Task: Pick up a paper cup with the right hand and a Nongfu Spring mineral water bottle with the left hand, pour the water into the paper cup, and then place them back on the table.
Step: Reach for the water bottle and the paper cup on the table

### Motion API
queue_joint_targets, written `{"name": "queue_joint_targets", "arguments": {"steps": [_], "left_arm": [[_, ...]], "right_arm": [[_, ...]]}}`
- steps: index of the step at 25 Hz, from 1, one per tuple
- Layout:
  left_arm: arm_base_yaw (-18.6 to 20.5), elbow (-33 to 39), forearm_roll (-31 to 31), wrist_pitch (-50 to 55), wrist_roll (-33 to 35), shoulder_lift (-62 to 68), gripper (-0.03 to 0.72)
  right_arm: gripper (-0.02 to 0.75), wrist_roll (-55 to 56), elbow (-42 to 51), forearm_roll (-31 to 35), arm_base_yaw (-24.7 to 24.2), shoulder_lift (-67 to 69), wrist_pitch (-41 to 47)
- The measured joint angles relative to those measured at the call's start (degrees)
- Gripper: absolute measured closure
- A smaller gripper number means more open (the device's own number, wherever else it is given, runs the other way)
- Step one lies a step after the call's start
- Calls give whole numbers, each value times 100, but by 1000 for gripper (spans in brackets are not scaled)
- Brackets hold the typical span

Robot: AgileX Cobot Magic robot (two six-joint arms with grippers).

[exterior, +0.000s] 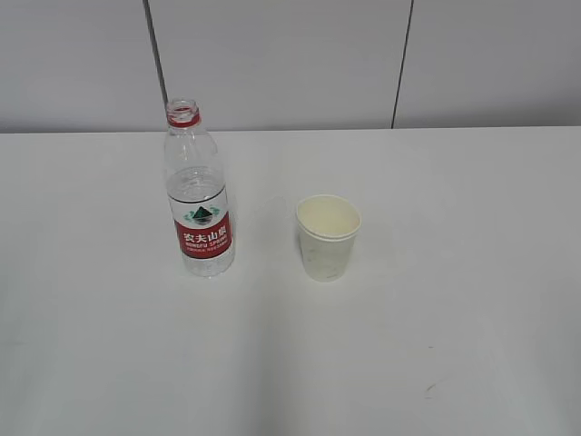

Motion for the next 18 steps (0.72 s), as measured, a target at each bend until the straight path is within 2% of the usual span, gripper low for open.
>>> {"name": "queue_joint_targets", "arguments": {"steps": [18], "left_arm": [[0, 0, 5, 0, 0, 0, 251]], "right_arm": [[150, 0, -11, 0, 0, 0, -44]]}}
